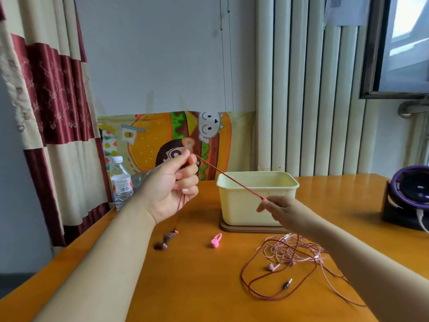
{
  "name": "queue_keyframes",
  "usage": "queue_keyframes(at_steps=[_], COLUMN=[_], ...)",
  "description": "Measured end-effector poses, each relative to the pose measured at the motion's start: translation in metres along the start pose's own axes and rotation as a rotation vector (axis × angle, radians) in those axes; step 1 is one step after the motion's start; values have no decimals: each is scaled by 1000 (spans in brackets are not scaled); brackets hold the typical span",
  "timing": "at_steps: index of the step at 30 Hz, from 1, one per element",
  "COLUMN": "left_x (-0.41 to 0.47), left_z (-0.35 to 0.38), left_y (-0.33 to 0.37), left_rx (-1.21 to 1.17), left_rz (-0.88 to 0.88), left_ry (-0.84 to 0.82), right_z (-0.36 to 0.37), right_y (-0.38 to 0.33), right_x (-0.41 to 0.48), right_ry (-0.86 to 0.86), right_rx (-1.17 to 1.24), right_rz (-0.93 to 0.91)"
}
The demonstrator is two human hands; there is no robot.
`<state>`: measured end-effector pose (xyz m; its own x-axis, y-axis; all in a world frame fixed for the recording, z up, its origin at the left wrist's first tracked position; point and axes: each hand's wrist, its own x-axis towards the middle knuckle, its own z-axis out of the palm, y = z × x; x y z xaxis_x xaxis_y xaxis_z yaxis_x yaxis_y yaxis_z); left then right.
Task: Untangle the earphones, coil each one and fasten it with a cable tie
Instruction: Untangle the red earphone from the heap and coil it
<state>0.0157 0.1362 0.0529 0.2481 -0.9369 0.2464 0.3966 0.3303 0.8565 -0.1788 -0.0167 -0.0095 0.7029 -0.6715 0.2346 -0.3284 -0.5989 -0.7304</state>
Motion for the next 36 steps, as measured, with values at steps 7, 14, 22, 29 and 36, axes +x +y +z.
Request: queue_keyframes(at_steps=[7,14,22,29,36], left_x=[1,1,-5,-15,-18], left_z=[-1,10,24,22,36], left_y=[-5,-15,-29,-32,-47], left_rx=[-26,130,261,193,-52], left_rz=[113,35,-84,-208,-197], left_ry=[32,-16,-147,-338,-335], right_z=[17,16,2,-20,7], right_y=[36,17,-67,-52,-41], right_x=[7,7,-5,4,13], right_ry=[-109,-215,-411,-308,-115], right_rx=[-196,-361,466,699,698], right_rz=[197,122,-270,-195,-152])
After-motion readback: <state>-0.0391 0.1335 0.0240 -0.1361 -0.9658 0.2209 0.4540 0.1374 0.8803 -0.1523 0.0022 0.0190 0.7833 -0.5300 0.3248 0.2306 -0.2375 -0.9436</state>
